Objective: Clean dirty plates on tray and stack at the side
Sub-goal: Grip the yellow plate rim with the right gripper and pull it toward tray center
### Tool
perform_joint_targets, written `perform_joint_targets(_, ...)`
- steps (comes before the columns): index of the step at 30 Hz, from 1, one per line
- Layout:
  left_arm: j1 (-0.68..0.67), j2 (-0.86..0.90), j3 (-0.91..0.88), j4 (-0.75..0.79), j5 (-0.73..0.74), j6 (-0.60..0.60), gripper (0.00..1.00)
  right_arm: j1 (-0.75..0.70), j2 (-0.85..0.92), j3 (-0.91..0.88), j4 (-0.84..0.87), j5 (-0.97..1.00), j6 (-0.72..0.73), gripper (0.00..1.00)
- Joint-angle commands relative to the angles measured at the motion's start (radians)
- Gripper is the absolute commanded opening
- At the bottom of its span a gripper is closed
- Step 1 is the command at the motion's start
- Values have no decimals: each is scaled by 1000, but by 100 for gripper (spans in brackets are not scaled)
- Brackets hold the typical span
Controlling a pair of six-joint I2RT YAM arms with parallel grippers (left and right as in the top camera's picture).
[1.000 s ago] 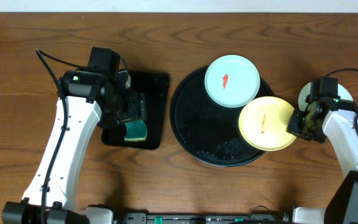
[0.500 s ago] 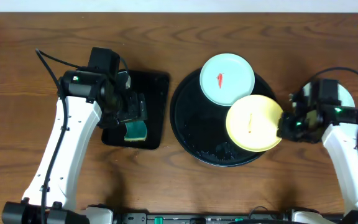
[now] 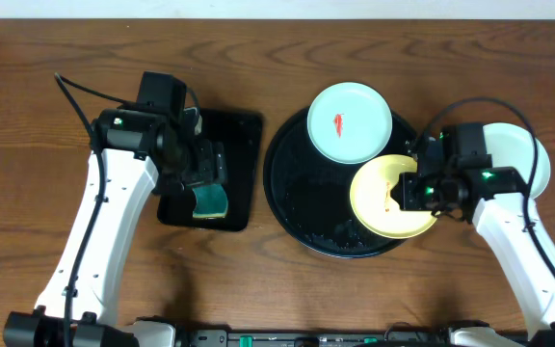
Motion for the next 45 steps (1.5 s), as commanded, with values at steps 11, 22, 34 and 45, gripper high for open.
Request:
perform_joint_targets(11, -8, 112, -224, 227, -175, -113, 82, -182, -2, 94, -168, 233, 2, 20)
perform_joint_targets(22, -11, 222, -305, 440, -150, -111, 71, -235, 59, 82, -174, 188, -35, 25)
perform_joint_targets(34, -11, 281, -295, 449, -127, -110, 13, -234, 138, -92, -1, 188, 8, 30)
perform_joint_targets(45, -11, 140, -262, 342, -127, -110, 8, -213, 116, -102, 11, -151, -114, 1)
